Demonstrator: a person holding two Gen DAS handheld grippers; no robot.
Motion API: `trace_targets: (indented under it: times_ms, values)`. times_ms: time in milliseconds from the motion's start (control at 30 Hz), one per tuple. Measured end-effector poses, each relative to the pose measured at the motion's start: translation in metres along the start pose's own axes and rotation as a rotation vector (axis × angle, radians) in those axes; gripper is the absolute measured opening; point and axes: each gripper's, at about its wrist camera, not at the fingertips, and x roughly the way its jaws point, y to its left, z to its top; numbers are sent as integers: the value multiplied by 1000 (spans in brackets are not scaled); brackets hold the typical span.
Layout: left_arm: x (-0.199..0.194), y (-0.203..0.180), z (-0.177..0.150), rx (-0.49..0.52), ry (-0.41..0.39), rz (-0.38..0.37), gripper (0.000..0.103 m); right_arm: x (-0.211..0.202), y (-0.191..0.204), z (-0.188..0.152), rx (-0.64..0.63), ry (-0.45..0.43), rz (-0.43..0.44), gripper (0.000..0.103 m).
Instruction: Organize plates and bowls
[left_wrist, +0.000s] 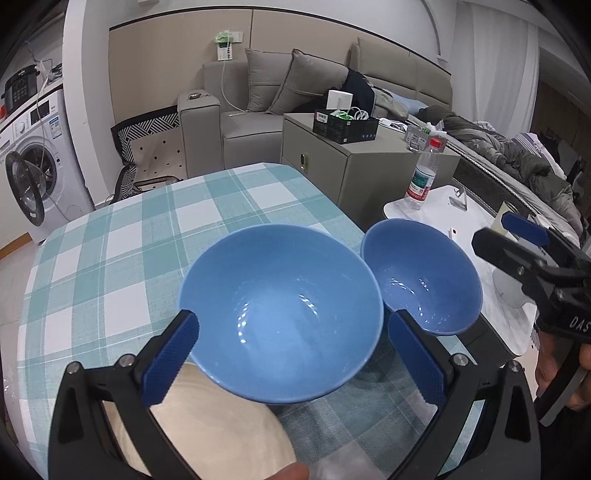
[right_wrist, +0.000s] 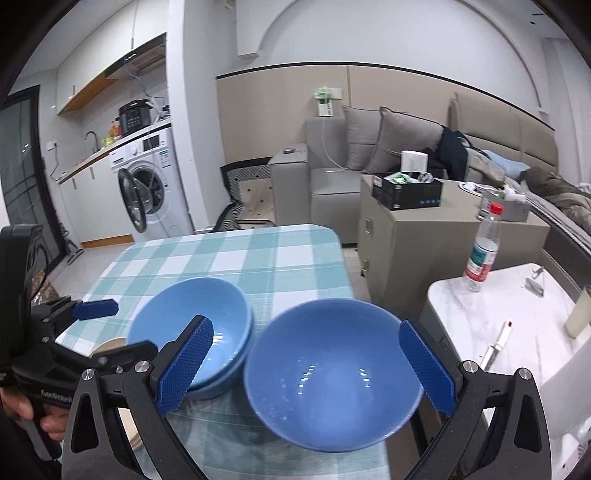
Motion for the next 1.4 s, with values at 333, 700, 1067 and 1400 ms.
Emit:
trace_targets:
  times_ms: [333,700,1067,1400]
  values:
    - [4,-41,-5,63,14,-56,103,-8,-38,1,74,-8,-56,102]
    - [10,-74,-5,124,19,-91,103,-12,-50,0,109,3,-45,102]
    - [9,-95,-8,127,38,-214,85,-21,-71,-1,163,-11,-43,102]
    - [20,-102,-14,88,101,-250,57,-12,-78,-4,180,9,-12,102]
